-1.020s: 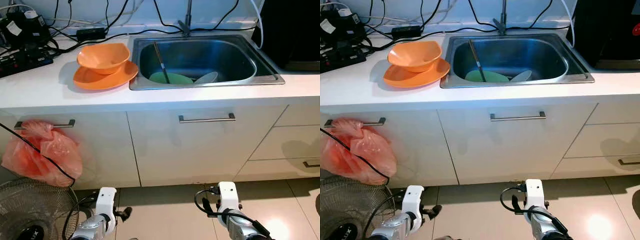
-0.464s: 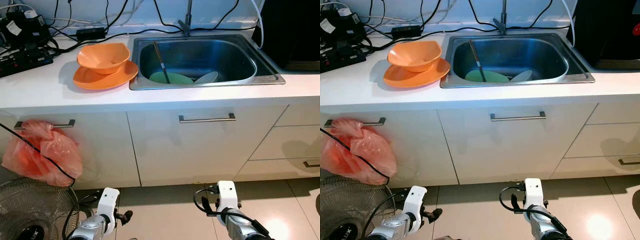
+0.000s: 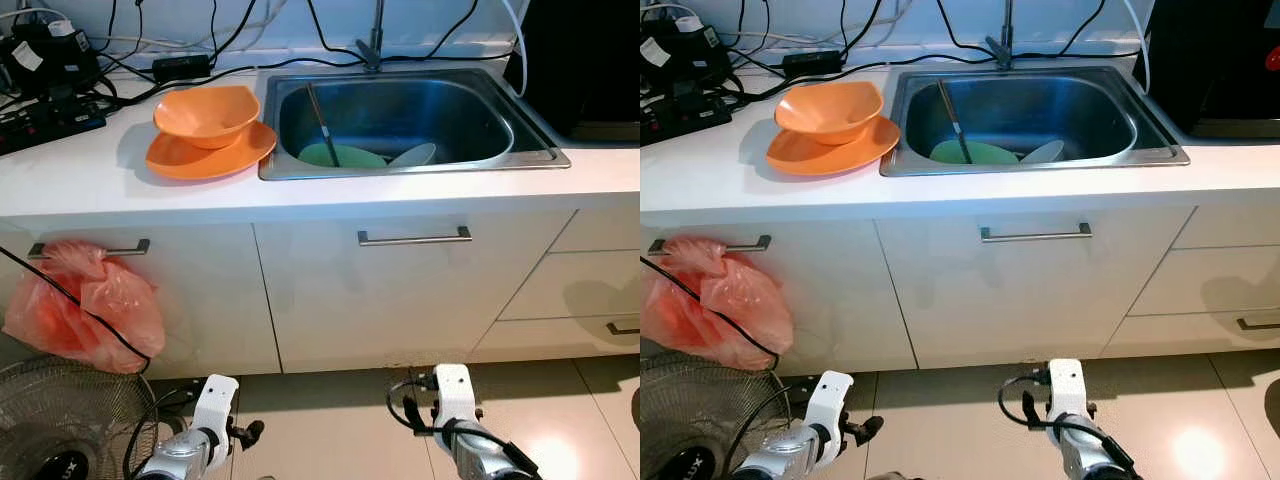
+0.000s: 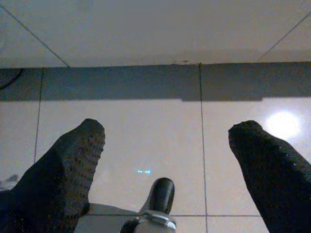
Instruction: Kitchen organization
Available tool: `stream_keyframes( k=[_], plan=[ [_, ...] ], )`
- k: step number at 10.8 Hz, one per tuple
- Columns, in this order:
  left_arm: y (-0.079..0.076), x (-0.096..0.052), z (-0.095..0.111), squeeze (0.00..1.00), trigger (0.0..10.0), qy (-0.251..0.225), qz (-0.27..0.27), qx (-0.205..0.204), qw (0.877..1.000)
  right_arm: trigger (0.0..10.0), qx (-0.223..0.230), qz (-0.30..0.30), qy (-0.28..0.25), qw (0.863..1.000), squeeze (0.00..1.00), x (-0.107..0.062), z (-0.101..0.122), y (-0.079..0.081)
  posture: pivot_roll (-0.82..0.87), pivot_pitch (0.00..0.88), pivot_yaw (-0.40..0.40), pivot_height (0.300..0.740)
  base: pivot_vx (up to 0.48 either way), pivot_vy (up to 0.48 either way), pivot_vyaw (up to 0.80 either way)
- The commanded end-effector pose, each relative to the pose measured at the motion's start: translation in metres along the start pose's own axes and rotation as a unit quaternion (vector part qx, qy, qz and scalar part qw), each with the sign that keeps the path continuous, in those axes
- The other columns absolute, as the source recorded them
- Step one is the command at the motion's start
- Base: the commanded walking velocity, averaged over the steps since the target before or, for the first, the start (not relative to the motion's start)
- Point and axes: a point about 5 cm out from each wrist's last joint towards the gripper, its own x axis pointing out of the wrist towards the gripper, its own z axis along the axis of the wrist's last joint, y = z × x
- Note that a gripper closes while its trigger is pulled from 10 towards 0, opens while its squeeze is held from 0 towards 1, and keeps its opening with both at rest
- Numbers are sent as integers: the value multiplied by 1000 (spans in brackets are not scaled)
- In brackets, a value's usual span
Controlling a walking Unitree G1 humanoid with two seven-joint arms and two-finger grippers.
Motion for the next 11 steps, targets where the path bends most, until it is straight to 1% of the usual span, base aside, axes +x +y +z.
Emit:
stream_keyframes(
  k=[1,11],
  plan=[
    [3,-1,-2,0,10000,6,6,7,1000,10000,-5,1,3,1000,0,-1,-4,1,-10,0,44,740,0,0,0],
    [3,-1,-2,0,10000,4,9,3,1000,10000,-13,-1,17,1000,0,-3,-12,0,-9,0,43,740,0,0,0]
  ],
)
